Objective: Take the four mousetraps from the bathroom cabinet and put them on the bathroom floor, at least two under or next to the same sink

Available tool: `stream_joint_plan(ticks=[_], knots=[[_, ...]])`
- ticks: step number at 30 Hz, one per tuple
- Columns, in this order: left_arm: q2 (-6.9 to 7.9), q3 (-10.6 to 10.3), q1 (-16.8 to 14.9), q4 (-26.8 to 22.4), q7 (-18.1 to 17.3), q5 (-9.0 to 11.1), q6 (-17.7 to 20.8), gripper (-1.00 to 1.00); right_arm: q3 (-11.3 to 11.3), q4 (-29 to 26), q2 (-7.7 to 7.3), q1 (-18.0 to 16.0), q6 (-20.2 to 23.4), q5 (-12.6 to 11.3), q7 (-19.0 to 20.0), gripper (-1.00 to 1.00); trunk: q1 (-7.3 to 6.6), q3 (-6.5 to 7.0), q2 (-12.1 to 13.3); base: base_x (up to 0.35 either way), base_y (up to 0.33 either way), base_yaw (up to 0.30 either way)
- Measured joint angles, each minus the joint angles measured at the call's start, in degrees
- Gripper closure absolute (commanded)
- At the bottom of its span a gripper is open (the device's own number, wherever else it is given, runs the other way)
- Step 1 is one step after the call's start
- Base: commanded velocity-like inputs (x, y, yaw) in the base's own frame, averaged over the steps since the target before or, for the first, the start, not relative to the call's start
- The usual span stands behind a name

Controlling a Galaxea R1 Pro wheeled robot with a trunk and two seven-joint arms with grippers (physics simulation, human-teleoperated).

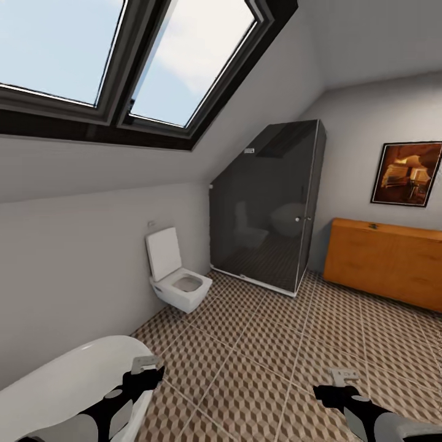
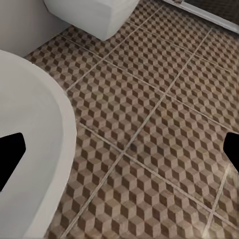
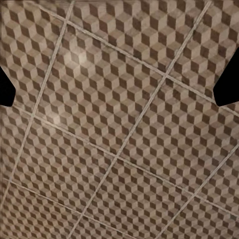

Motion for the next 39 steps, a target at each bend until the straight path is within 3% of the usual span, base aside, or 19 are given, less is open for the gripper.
stream_joint_plan(ticks=[26,39], knots=[[-0.09,-0.04,0.00,0.00,-0.15,0.04,-0.07,-1.00,0.01,0.00,0.00,0.00,-0.01,0.00,0.00,-1.00,0.00,0.00,-0.01,0.004,0.000,-0.276],[-0.09,-0.13,0.02,0.00,0.02,-0.05,0.00,-1.00,0.00,0.01,0.00,0.00,0.00,-0.01,0.00,-1.00,-0.03,0.00,-0.01,0.262,-0.036,-0.276]])
